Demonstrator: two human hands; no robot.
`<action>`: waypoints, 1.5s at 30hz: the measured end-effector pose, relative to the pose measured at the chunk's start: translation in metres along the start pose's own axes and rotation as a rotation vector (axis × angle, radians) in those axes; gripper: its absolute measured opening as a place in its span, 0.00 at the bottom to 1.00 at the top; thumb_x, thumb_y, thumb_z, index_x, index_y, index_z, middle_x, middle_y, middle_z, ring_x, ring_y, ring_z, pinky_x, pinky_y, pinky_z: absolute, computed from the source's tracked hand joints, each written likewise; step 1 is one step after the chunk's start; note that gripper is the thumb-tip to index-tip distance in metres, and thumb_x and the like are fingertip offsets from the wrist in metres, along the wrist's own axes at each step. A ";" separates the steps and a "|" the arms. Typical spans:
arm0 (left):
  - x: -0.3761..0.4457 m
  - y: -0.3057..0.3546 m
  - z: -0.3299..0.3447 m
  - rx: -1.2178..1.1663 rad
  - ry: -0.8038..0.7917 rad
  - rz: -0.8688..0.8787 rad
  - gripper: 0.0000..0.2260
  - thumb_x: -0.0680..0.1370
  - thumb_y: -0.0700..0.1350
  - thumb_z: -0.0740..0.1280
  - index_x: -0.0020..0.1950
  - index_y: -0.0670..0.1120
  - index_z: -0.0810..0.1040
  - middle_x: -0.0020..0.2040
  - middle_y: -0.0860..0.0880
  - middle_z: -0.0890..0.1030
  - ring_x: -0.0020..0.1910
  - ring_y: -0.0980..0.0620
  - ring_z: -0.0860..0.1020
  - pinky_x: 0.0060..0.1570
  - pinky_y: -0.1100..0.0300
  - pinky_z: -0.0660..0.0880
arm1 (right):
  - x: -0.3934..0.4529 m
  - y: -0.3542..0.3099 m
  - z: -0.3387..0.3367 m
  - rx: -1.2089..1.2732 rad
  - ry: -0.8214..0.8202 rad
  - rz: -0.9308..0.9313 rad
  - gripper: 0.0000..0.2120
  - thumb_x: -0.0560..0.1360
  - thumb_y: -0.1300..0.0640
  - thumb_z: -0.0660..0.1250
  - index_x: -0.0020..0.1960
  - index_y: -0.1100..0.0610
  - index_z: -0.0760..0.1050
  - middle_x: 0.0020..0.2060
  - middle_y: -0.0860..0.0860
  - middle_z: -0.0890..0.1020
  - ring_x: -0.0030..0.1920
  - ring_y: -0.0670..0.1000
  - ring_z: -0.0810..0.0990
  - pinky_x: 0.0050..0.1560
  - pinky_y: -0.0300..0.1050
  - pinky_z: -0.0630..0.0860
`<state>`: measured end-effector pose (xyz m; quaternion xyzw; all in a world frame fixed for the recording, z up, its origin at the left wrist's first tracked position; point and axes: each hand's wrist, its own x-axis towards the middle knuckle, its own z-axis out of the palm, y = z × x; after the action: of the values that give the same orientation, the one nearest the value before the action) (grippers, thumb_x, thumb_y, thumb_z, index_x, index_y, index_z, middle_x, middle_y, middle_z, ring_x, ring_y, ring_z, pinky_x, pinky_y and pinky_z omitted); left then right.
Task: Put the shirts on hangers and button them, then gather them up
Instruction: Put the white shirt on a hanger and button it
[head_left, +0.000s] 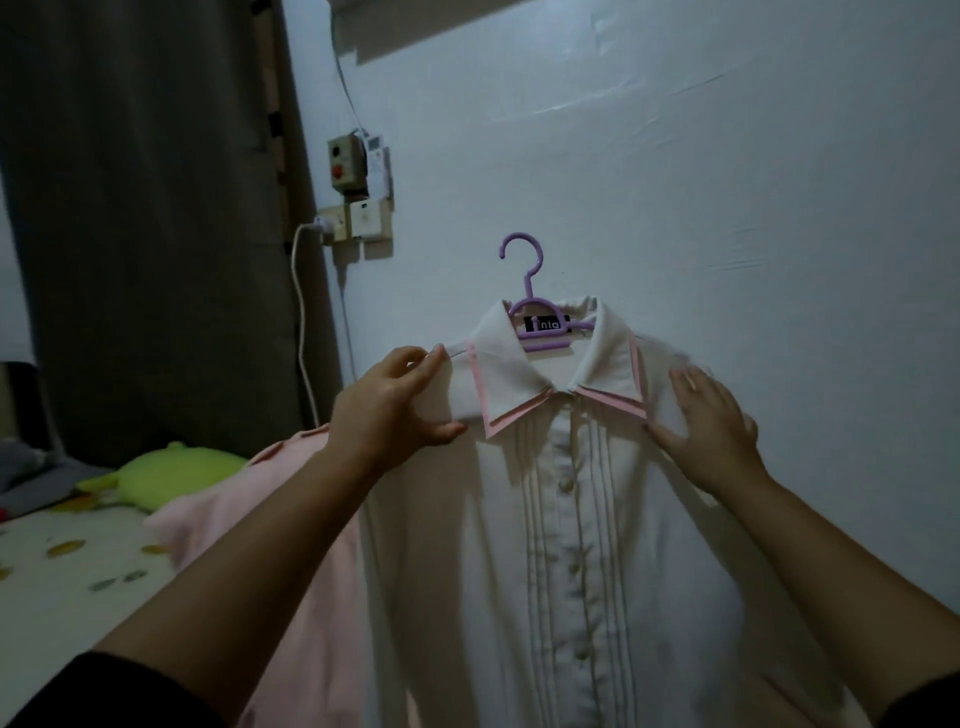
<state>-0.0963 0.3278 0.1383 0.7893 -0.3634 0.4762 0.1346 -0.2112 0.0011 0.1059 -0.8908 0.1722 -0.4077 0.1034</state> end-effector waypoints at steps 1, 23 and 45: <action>-0.005 -0.009 0.000 0.017 -0.021 -0.055 0.39 0.67 0.61 0.75 0.74 0.48 0.67 0.66 0.45 0.73 0.58 0.43 0.76 0.49 0.49 0.79 | -0.001 -0.015 0.015 0.069 -0.005 -0.009 0.34 0.76 0.45 0.64 0.76 0.53 0.54 0.76 0.52 0.57 0.75 0.53 0.54 0.69 0.56 0.59; -0.087 -0.255 0.085 0.464 -0.322 -0.879 0.32 0.74 0.66 0.63 0.71 0.49 0.68 0.67 0.46 0.73 0.65 0.45 0.70 0.61 0.50 0.68 | 0.006 -0.291 0.289 0.430 -0.456 -0.200 0.30 0.79 0.42 0.57 0.76 0.47 0.52 0.76 0.49 0.55 0.75 0.52 0.55 0.71 0.55 0.57; -0.115 -0.102 0.119 -0.079 -0.423 -0.524 0.30 0.72 0.68 0.64 0.70 0.55 0.71 0.70 0.53 0.72 0.69 0.52 0.69 0.69 0.52 0.62 | -0.061 -0.178 0.232 0.264 -0.474 -0.059 0.27 0.78 0.44 0.59 0.74 0.47 0.59 0.73 0.48 0.63 0.72 0.51 0.61 0.67 0.52 0.61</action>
<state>0.0207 0.3834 -0.0068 0.9313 -0.1863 0.2369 0.2044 -0.0317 0.1993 -0.0288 -0.9447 0.0623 -0.2097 0.2442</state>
